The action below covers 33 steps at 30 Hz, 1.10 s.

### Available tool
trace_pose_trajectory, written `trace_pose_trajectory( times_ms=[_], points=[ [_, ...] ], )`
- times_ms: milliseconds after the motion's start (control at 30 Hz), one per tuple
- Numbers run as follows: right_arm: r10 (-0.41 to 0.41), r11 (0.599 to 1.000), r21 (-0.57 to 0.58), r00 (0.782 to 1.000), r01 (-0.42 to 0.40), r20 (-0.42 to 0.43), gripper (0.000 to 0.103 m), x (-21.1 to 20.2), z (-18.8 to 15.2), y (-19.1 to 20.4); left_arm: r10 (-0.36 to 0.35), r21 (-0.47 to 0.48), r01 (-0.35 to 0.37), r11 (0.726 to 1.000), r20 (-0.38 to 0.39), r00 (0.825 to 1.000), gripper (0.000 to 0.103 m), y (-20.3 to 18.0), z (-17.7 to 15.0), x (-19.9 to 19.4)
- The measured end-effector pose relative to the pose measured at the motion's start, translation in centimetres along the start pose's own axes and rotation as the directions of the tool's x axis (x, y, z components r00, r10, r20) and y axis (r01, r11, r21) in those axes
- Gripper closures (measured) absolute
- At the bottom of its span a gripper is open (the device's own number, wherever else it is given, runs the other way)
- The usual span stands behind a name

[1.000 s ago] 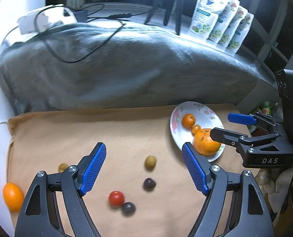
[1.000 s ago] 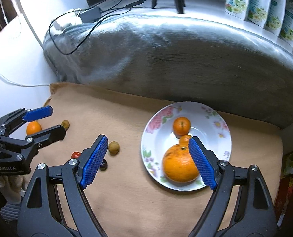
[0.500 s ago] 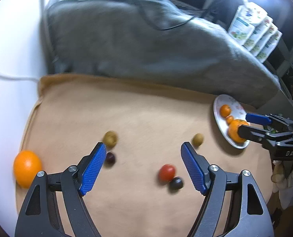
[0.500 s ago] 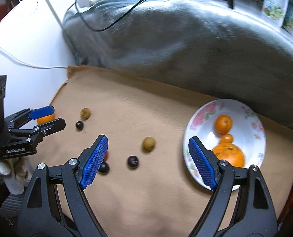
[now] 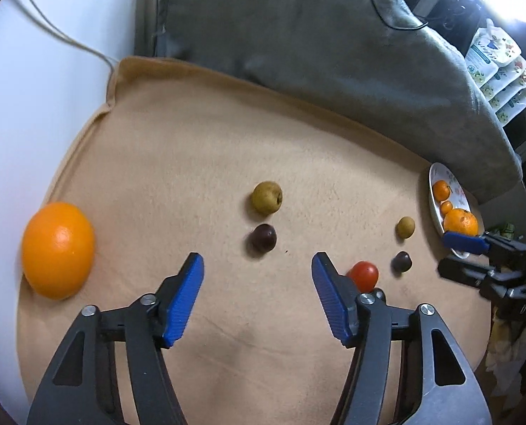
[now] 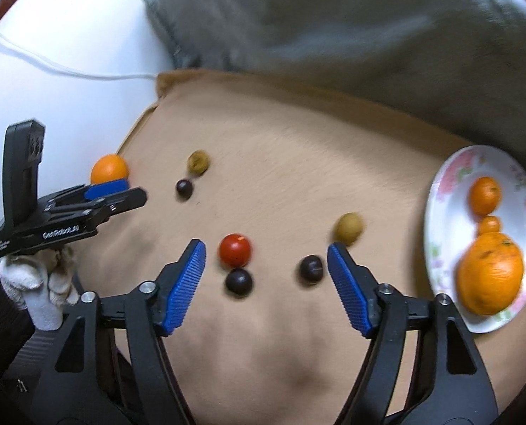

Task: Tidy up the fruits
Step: 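Move the right tool to the red tomato while the left tool approaches a dark plum, then close the right gripper on the red tomato while the left gripper closes on the dark plum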

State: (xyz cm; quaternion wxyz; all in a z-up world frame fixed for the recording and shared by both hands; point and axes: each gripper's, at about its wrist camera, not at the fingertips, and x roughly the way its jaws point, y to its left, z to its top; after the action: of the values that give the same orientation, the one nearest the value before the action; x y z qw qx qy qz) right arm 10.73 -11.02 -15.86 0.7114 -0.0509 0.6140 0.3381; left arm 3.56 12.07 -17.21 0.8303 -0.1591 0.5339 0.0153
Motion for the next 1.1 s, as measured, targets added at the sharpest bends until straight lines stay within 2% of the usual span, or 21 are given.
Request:
trace_pose_trajectory(
  times_ms=[33, 200, 333, 500, 667, 800, 967, 1100],
  points=[
    [0.005, 1.0, -0.009, 1.0, -0.005, -0.011, 0.035, 0.5, 0.0, 0.4, -0.004, -0.004, 0.004, 1.0, -0.004, 1.0, 0.048, 0.2, 0.1, 0.2],
    [0.02, 0.999, -0.037, 0.998, -0.022, -0.065, 0.042, 3.1, 0.6, 1.5, -0.032, -0.029, 0.032, 0.999, -0.028, 0.999, 0.051, 0.4, 0.2, 1.9],
    [0.019, 0.999, -0.043, 0.995, -0.023, -0.094, 0.045, 4.7, 0.8, 1.9, -0.044, -0.022, 0.043, 0.999, -0.051, 0.998, 0.059, 0.0, 0.5, 3.3],
    [0.01, 0.998, -0.054, 0.993, -0.016, -0.121, 0.047, 5.9, 0.7, 2.2, -0.047, -0.035, 0.044, 0.998, -0.07, 0.996, 0.06, 0.1, 0.7, 4.5],
    [0.008, 0.998, -0.065, 0.989, -0.018, -0.144, 0.053, 7.0, 0.7, 2.5, -0.04, -0.024, 0.039, 0.999, -0.077, 0.996, 0.065, -0.4, 0.9, 5.3],
    [-0.006, 0.997, -0.078, 0.987, -0.007, -0.163, 0.054, 8.0, 0.9, 2.8, -0.041, -0.02, 0.039, 0.999, -0.08, 0.996, 0.067, -0.8, 1.0, 5.6],
    [-0.01, 0.996, -0.087, 0.983, -0.006, -0.181, 0.06, 8.9, 1.2, 3.1, -0.037, -0.019, 0.036, 0.999, -0.083, 0.996, 0.069, -0.7, 1.3, 6.1],
    [-0.004, 0.996, -0.09, 0.982, -0.014, -0.19, 0.066, 9.0, 1.3, 3.0, -0.031, -0.018, 0.03, 0.999, -0.083, 0.996, 0.076, -1.3, 1.5, 6.6]
  ],
)
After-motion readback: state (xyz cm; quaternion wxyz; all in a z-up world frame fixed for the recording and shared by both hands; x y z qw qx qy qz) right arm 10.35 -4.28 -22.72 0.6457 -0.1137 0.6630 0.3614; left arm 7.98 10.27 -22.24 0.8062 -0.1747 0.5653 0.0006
